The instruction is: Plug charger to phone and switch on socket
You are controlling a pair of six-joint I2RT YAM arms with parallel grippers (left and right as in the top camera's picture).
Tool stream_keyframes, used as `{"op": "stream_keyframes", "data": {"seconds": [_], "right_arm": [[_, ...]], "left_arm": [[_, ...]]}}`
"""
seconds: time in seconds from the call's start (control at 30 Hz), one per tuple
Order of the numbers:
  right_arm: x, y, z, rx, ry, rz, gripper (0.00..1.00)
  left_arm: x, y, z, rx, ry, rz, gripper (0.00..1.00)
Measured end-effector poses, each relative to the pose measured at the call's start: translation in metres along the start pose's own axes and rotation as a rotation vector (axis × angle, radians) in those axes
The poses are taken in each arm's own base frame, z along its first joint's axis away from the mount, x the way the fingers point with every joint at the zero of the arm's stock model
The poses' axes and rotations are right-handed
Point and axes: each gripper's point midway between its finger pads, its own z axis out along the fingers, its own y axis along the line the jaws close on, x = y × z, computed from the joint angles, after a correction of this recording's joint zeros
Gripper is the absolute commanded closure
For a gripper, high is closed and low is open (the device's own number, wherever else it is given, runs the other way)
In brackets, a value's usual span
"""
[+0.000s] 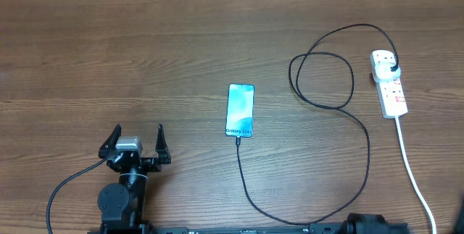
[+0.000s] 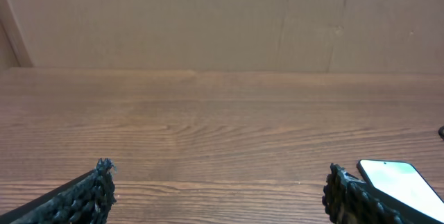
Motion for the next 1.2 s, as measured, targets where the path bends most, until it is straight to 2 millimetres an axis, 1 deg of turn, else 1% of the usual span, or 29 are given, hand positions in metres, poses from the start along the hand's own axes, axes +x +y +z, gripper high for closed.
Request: {"op": "stream_keyframes", "data": {"seconds": [0.03,0.07,0.1,0.13,0.17,0.2,0.23,0.27,0.37,0.5,0.6,0.7,0.8,0.87,0.93,1.0,1.13,1.2], "right_arm": [[0.027,-0.018,0.009,0.034,0.051,0.019,0.0],[0.06,-0.037,0.015,0.075,0.124,0.047,0.0],[0.077,-0.047,0.018,0.093,0.156,0.059,0.0],[0.105,-0.062,0.02,0.123,0.214,0.08,0.0],[0.142,-0.08,0.019,0.167,0.291,0.108,0.0],[0.159,-0.091,0.02,0.188,0.308,0.115,0.0],[0.167,-0.096,0.02,0.196,0.315,0.12,0.0],[0.187,-0.109,0.02,0.22,0.326,0.123,0.0],[0.199,-0.121,0.022,0.234,0.291,0.112,0.0],[0.235,-0.144,0.013,0.3,0.317,0.116,0.0],[0.254,-0.159,0.005,0.356,0.345,0.119,0.0],[0.261,-0.166,0.002,0.387,0.343,0.114,0.0],[0.249,-0.167,0.007,0.372,0.262,0.092,0.0],[0.247,-0.168,0.008,0.365,0.234,0.086,0.0],[0.257,-0.172,0.005,0.377,0.246,0.088,0.0],[0.273,-0.178,-0.002,0.393,0.278,0.095,0.0],[0.296,-0.186,-0.012,0.417,0.324,0.105,0.0],[0.313,-0.191,-0.021,0.444,0.376,0.115,0.0]], "left_arm": [[0.0,0.0,0.0,0.0,0.0,0.0,0.01],[0.0,0.0,0.0,0.0,0.0,0.0,0.0],[0.0,0.0,0.0,0.0,0.001,0.0,0.0],[0.0,0.0,0.0,0.0,0.0,0.0,0.0],[0.0,0.0,0.0,0.0,0.0,0.0,0.0],[0.0,0.0,0.0,0.0,0.0,0.0,0.0],[0.0,0.0,0.0,0.0,0.0,0.0,0.0],[0.0,0.0,0.0,0.0,0.0,0.0,0.0],[0.0,0.0,0.0,0.0,0.0,0.0,0.0],[0.0,0.0,0.0,0.0,0.0,0.0,0.0],[0.0,0.0,0.0,0.0,0.0,0.0,0.0],[0.0,0.0,0.0,0.0,0.0,0.0,0.0],[0.0,0.0,0.0,0.0,0.0,0.0,0.01],[0.0,0.0,0.0,0.0,0.0,0.0,0.0],[0.0,0.0,0.0,0.0,0.0,0.0,0.0],[0.0,0.0,0.0,0.0,0.0,0.0,0.0],[0.0,0.0,0.0,0.0,0.0,0.0,0.01],[0.0,0.0,0.0,0.0,0.0,0.0,0.0]]}}
